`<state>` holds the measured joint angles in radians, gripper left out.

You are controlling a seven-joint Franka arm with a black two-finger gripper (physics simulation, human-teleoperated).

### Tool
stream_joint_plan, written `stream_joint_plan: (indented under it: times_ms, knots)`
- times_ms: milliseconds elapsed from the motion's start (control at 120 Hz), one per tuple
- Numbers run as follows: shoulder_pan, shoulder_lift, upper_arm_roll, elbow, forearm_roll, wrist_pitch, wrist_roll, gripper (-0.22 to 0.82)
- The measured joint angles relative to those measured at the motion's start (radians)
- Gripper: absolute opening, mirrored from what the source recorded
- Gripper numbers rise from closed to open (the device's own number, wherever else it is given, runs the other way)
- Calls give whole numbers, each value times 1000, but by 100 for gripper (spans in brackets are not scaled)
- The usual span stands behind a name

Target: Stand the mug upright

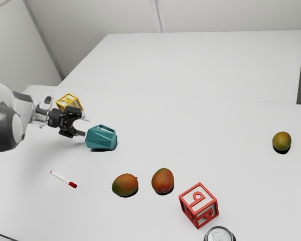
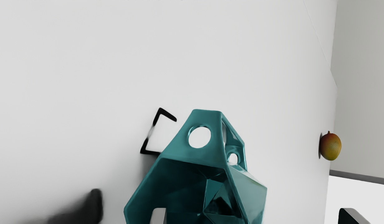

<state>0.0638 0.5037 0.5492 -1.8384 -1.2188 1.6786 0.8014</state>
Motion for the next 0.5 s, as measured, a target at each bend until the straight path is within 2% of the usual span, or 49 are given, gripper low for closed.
stream_joint_plan:
  times_ms: [367, 425, 500]
  knots:
    - [-2, 37, -50, -2, -75, -2, 94, 60]
    - [-1, 37, -52, -2, -80, -3, 104, 53]
    - [-1, 37, -52, -4, -85, -1, 116, 34]
